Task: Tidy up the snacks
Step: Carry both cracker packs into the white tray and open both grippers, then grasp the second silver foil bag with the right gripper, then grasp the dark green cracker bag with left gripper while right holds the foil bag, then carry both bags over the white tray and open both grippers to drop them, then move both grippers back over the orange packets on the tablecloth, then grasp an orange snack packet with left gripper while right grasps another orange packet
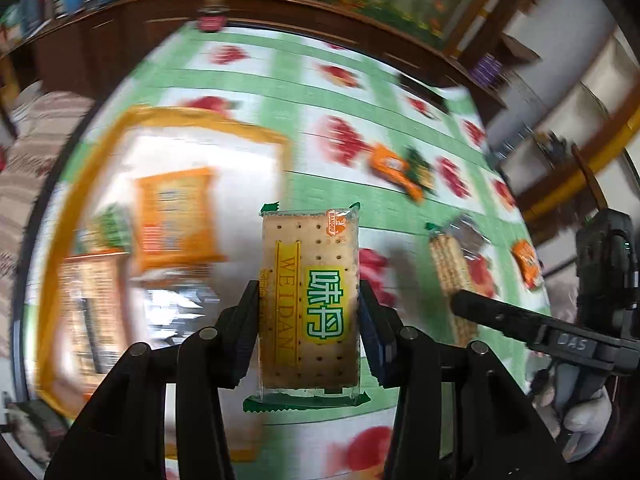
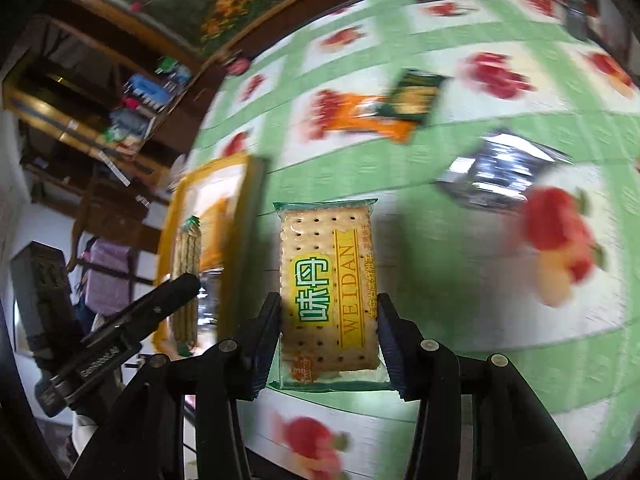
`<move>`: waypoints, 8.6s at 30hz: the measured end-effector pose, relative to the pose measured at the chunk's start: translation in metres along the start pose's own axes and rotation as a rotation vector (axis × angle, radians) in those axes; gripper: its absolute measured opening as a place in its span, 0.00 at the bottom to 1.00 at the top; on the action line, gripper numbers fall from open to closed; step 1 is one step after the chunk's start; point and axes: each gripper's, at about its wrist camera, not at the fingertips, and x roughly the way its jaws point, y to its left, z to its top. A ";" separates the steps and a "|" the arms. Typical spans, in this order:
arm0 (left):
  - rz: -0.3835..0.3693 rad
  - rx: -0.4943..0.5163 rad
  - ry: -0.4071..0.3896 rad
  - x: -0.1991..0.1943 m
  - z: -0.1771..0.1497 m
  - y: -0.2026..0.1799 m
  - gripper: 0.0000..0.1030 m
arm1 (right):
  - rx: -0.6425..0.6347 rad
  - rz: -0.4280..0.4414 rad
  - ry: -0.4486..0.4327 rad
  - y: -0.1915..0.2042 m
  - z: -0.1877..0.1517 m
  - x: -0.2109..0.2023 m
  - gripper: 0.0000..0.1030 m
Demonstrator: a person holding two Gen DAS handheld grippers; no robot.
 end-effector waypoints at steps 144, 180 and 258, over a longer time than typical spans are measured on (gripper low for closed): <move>-0.099 0.498 0.179 0.155 0.095 -0.189 0.40 | 0.246 -0.335 -0.140 -0.141 -0.022 -0.034 0.57; 0.123 -0.113 0.037 -0.009 -0.010 0.100 0.41 | -0.354 -0.049 0.045 0.140 0.012 0.097 0.57; -0.218 0.061 0.135 -0.015 -0.004 -0.015 0.54 | 0.611 -0.626 -0.402 -0.264 0.057 -0.101 0.60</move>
